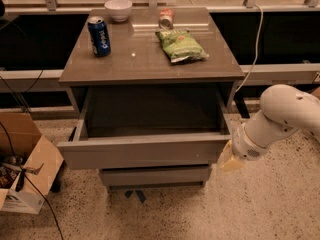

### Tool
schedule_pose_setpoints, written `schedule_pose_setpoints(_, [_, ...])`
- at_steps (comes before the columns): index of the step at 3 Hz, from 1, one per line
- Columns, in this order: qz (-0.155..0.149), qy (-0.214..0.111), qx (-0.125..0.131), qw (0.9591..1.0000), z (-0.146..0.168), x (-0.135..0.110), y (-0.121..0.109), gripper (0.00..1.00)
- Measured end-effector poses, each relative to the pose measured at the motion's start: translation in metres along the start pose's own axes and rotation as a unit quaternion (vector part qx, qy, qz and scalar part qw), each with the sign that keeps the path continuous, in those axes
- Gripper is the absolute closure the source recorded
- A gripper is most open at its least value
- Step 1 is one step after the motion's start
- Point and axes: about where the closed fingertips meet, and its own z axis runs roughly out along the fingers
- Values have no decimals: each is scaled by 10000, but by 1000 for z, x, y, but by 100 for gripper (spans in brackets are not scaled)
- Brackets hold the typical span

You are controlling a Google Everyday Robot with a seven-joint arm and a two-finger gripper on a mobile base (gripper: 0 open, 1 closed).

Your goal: Close top drawer

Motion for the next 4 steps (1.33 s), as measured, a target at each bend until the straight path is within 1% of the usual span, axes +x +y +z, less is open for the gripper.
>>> schedule_pose_setpoints(1, [-60,-152,296,9994,4,-9,-14,100])
schedule_pose_setpoints(2, [-357,-493,980,9933,10,-34,-53,100])
schedule_pose_setpoints(3, [-357,-493,980,9933,10,-34,-53,100])
schedule_pose_setpoints(4, [-479,-829,1398,9855,7,-54,-92,100])
